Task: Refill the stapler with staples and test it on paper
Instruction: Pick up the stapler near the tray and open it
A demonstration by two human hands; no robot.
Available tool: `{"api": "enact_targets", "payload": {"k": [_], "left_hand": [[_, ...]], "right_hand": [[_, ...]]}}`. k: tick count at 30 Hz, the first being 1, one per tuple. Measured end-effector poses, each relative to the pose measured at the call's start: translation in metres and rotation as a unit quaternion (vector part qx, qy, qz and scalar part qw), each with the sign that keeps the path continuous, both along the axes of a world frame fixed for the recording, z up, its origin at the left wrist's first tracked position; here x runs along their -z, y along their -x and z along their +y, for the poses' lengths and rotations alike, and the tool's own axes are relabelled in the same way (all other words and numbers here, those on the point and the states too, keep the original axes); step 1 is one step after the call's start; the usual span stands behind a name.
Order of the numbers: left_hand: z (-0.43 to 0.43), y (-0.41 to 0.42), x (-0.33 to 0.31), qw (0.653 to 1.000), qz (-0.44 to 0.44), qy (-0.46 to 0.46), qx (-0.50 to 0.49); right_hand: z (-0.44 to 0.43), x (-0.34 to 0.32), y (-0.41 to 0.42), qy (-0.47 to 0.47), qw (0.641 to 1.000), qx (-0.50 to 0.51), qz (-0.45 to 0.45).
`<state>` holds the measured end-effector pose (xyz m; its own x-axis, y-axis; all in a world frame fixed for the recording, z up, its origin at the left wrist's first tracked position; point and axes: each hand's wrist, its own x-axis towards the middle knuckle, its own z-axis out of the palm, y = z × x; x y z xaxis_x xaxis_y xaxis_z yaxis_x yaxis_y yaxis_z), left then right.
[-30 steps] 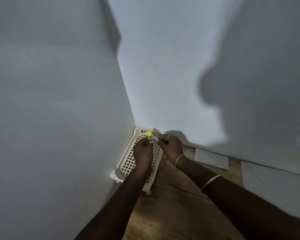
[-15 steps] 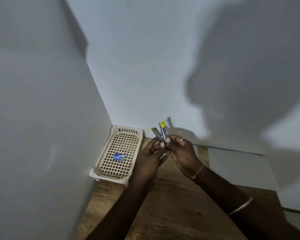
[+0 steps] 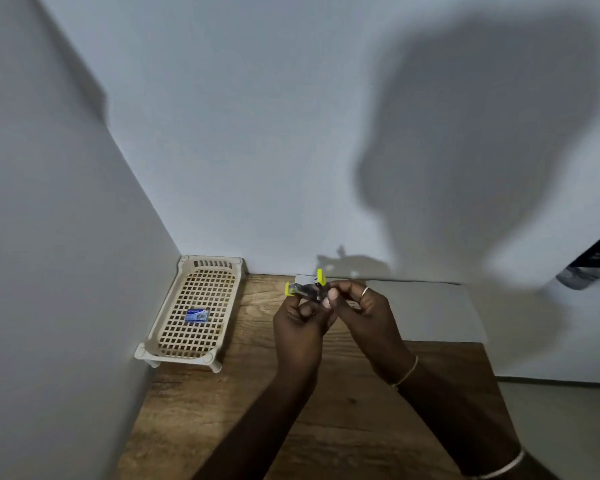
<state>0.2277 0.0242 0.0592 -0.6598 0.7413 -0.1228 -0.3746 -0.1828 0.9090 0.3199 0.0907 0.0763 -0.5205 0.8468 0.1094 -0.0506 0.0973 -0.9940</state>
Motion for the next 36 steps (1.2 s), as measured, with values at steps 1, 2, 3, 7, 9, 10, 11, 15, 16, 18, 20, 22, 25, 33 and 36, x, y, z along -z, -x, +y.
{"api": "enact_targets", "payload": {"k": [1,2,3,7,9,10,11,15,16,18,20,22,25,33,36], "left_hand": [[0.000,-0.005,-0.002,1.000,0.009,0.006,-0.012],[0.000,-0.008,-0.004,0.999,0.025,0.009,-0.021],[0.001,-0.010,-0.006,0.999,0.044,0.009,-0.023],[-0.001,-0.015,-0.011,0.995,0.099,-0.009,0.001],[-0.002,-0.018,-0.014,0.996,0.082,-0.020,0.002],[-0.002,-0.019,-0.015,0.997,0.069,-0.026,0.000],[-0.002,-0.020,-0.016,0.998,0.057,-0.028,-0.004],[-0.002,-0.021,-0.022,0.999,0.022,-0.045,-0.003],[-0.003,-0.021,-0.024,0.999,0.006,-0.052,0.002],[-0.004,-0.022,-0.028,0.997,-0.032,-0.066,0.029],[-0.005,-0.022,-0.033,0.991,-0.081,-0.081,0.073],[-0.006,-0.022,-0.041,0.978,-0.151,-0.095,0.105],[-0.009,-0.019,-0.054,0.941,-0.282,-0.126,0.139],[0.001,-0.023,-0.065,0.945,-0.294,-0.093,0.107],[0.005,-0.018,-0.070,0.940,-0.311,-0.085,0.109]], "right_hand": [[0.001,-0.002,-0.005,-0.020,1.000,0.006,-0.008],[0.003,-0.004,-0.008,-0.032,0.999,0.013,-0.015],[0.005,-0.007,-0.013,-0.040,0.999,0.020,-0.024],[0.015,-0.014,-0.024,-0.061,0.997,0.021,-0.034],[0.017,-0.016,-0.027,-0.022,0.999,0.036,-0.002],[0.017,-0.017,-0.028,0.005,0.999,0.043,0.017],[0.018,-0.017,-0.029,0.030,0.998,0.047,0.033],[0.019,-0.022,-0.032,0.088,0.992,0.042,0.079],[0.019,-0.023,-0.032,0.102,0.990,0.042,0.092],[0.021,-0.027,-0.033,0.126,0.985,0.040,0.116],[0.025,-0.031,-0.034,0.141,0.981,0.034,0.132],[0.030,-0.036,-0.034,0.151,0.978,0.030,0.140],[0.038,-0.044,-0.031,0.161,0.977,0.018,0.136],[0.053,-0.057,-0.015,0.201,0.972,-0.076,0.091],[0.063,-0.062,-0.010,0.218,0.966,-0.115,0.073]]}}
